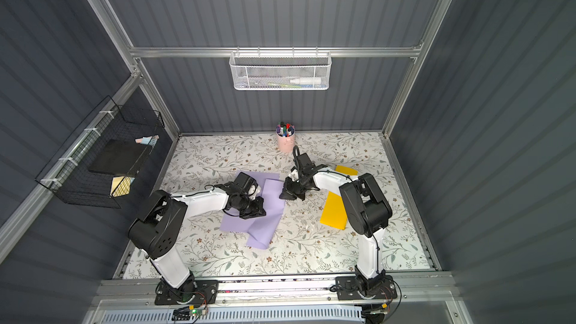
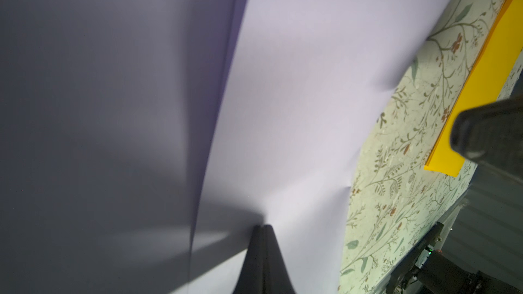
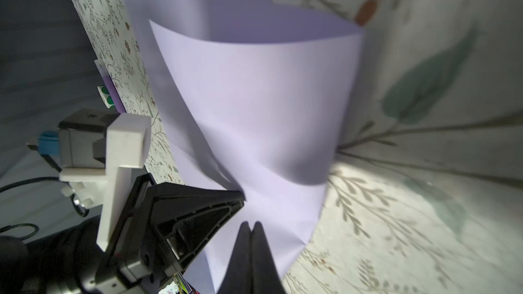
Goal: Fold the rectangular paper in half along the long edge
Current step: Fold the paper.
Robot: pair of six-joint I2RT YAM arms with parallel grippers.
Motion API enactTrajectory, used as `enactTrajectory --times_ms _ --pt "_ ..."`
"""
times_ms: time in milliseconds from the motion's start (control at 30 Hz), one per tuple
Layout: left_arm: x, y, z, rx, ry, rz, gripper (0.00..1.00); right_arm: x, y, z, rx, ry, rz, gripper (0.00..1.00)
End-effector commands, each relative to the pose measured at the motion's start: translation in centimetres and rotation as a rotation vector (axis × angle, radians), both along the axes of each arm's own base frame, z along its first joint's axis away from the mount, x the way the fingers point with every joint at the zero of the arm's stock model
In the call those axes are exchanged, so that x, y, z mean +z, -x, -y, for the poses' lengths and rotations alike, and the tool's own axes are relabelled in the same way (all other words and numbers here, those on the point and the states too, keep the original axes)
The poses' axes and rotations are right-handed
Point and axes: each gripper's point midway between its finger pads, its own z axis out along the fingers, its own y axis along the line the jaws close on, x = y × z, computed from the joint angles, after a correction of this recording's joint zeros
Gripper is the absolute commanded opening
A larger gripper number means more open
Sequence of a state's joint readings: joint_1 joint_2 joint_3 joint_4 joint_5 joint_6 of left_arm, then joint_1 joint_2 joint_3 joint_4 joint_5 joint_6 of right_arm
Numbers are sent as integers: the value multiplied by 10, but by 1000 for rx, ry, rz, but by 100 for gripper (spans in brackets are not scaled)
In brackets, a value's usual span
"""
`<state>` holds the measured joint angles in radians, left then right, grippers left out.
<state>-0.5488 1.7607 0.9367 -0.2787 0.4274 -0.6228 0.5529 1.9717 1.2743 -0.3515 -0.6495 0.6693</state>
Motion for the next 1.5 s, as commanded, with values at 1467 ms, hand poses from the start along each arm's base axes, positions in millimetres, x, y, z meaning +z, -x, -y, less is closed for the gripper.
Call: enactTrajectory --times_ms 1467 --pt "-29 21 -29 0 -175 -96 2 -69 127 -2 139 78 -188 0"
